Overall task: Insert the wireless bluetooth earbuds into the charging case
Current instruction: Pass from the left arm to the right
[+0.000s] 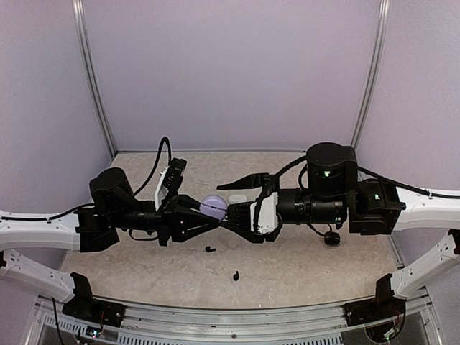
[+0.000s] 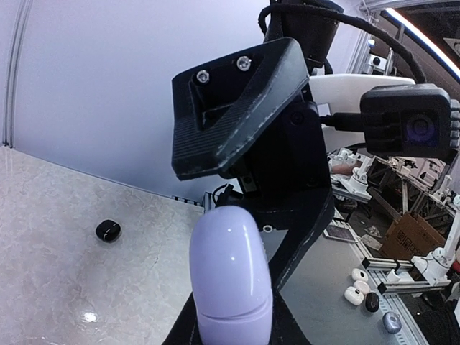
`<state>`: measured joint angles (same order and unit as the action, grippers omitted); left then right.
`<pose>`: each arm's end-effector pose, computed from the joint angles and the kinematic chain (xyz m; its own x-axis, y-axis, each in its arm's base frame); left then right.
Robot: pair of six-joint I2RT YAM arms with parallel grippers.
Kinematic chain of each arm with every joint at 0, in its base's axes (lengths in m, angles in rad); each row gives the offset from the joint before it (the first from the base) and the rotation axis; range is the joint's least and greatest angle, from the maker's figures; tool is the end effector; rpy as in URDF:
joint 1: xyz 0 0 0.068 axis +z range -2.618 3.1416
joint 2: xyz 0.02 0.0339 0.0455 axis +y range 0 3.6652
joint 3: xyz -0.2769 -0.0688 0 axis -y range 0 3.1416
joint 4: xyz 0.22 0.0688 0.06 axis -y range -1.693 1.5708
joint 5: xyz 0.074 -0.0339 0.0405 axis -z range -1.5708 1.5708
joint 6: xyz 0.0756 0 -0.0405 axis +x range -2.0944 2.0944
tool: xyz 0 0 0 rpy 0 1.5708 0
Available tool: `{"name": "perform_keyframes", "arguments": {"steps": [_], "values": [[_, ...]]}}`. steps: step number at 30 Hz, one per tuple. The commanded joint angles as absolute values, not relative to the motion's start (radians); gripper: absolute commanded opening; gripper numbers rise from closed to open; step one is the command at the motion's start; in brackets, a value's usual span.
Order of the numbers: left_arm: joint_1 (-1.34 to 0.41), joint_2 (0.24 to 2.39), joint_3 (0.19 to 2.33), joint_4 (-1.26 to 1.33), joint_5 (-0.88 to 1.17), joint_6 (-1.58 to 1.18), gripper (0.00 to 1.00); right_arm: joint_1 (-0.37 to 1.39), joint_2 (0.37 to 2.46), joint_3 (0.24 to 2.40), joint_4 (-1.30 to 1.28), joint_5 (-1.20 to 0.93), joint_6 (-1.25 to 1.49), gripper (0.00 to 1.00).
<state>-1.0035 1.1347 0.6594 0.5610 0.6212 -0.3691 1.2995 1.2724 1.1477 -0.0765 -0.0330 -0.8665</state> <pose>0.1032 -0.2438 0.3288 -0.3169 -0.0485 -0.9472 0.9468 -0.0746 -0.3130 0.0809 0.3002 0.3804 0.7057 -0.3050 -0.6395 -0.6699 0.0065 -0.7424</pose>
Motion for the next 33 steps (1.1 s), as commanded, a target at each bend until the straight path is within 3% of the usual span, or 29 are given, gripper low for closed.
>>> {"name": "perform_keyframes", "arguments": {"steps": [1, 21, 33], "values": [[-1.014, 1.162, 0.71, 0.626, 0.661, -0.399, 0.0, 1.321, 1.301, 1.136, -0.065, -0.038, -0.889, 0.65], [-1.014, 1.178, 0.723, 0.613, 0.666, -0.397, 0.0, 1.33, 1.351, 1.158, -0.144, -0.071, -0.903, 0.68], [-1.015, 1.177, 0.727, 0.585, 0.649, -0.368, 0.0, 1.333, 1.351, 1.161, -0.138, -0.045, -0.899, 0.48]]}}
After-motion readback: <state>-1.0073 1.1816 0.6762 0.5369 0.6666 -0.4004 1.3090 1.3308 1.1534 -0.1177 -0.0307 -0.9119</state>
